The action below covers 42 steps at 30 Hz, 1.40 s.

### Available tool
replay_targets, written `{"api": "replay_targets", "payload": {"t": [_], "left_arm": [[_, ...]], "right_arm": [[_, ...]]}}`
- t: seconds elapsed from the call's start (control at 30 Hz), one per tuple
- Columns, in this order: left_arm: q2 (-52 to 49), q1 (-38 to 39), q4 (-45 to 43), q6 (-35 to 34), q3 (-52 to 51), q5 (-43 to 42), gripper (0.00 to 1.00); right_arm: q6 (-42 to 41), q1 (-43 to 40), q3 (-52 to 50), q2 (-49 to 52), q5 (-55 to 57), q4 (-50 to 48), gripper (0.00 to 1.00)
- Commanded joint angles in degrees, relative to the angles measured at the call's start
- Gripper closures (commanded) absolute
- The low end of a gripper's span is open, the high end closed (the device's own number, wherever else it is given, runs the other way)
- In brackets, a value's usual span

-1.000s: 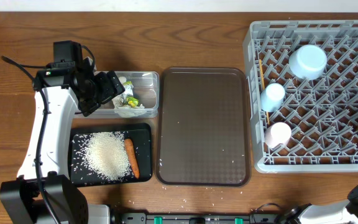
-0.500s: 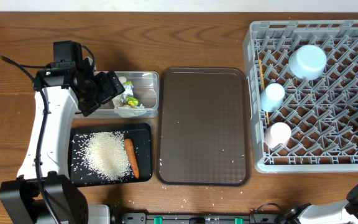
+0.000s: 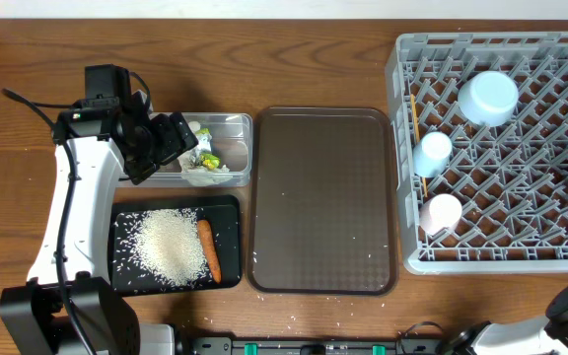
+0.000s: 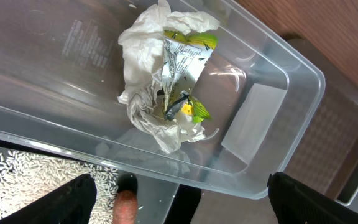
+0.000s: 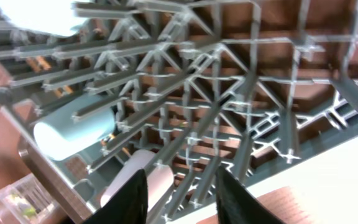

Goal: Sort waste into correct bins and load items into the dishwasher rack

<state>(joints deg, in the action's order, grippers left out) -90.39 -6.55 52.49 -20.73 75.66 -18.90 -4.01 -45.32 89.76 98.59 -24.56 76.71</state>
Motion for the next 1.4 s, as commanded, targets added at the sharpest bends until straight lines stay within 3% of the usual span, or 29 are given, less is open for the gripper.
{"api": "replay_targets", "payload": {"t": [0.0, 0.2, 0.4, 0.47, 0.53, 0.57, 0.67, 0.77, 0.83, 1.37], "left_arm": [[0.1, -0.1, 0.2, 0.8, 0.3, 0.8, 0.09], [0.1, -0.1, 0.2, 0.8, 0.3, 0.8, 0.09], [0.1, -0.1, 0.2, 0.8, 0.3, 0.8, 0.09], [0.1, -0.1, 0.2, 0.8, 0.3, 0.8, 0.09], [0.1, -0.1, 0.2, 0.8, 0.3, 0.8, 0.09], [0.1, -0.1, 0.2, 0.8, 0.3, 0.8, 0.09], [0.1, -0.1, 0.2, 0.8, 0.3, 0.8, 0.09], [0.1, -0.1, 0.2, 0.8, 0.3, 0.8, 0.09], [0.1, -0.1, 0.2, 0.8, 0.3, 0.8, 0.09], [0.1, -0.1, 0.2, 0.8, 0.3, 0.8, 0.09]], "right_arm": [[1.5, 3.3, 4.8, -1.5, 3.0, 1.4, 0.63], [1.1, 8.3, 10.2, -1.5, 15.5, 0.0, 0.52], [-0.1, 12.4, 10.9, -1.5, 38.5, -7.6, 0.43], [1.9, 12.7, 10.9, -1.5, 42.0, -11.4, 0.32], [4.4, 12.4, 10.9, -1.5, 41.7, -15.5, 0.08], [5.0, 12.3, 10.9, -1.5, 41.6, -17.7, 0.01], [5.4, 11.5, 10.9, -1.5, 41.4, -24.7, 0.01], [9.2, 10.3, 10.9, -1.2, 40.6, -32.3, 0.24], [11.7, 9.0, 10.9, -0.4, 40.6, -37.5, 0.31], [15.1, -0.9, 10.9, 17.0, 33.7, -57.3, 0.27]]}}
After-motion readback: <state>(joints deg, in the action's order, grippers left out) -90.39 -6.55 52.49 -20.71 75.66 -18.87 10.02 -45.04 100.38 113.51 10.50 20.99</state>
